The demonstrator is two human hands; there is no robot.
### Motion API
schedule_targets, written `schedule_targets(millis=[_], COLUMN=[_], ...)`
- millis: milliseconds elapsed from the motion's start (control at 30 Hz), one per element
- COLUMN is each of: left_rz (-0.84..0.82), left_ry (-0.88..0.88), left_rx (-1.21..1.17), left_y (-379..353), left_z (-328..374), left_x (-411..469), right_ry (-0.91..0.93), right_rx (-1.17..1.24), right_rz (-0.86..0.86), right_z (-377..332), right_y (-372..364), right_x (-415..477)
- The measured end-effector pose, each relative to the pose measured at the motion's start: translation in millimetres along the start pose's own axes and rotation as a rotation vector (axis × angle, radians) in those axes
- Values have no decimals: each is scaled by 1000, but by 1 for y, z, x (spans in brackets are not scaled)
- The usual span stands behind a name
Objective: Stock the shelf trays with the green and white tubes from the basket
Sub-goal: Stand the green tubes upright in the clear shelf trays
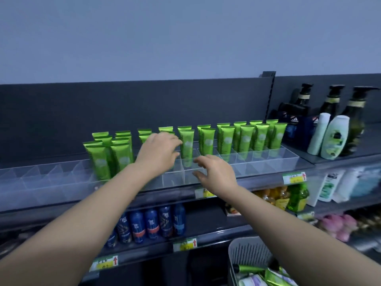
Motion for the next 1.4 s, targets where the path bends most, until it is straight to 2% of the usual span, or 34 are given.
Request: schedule_targets(millis=[300,467,600,1133,1400], left_rz=[-207,-366,-493,-896,-1050], left_ry=[-62,-63,-76,-238,-210], left_rx=[-99,-93,-107,-126,-168], left_y=[-70,-114,-147,-280,-327], left_z=[145,216,257,320,342], left_x=[-38,-67,-89,-144,-170], right_ry=[-149,-232,-305,-568,-671], right_rx=[-172,-233,-219,-201,-140], right_rz=[-300,-511,-617,-870,-945], right_z=[117,179,215,293,327], right_y=[40,41,34,-42,-87], right_x=[-103,-166,-208,-279,-307])
Point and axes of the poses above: each hand's wrist, its own x-axis towards the middle knuckle, its own y-axis out of the back of the hand, z = x × y, the point moved 1 cm from there along x, towards the middle knuckle, and after that the axes turned 1 degree about x, right-handed, at the moved point
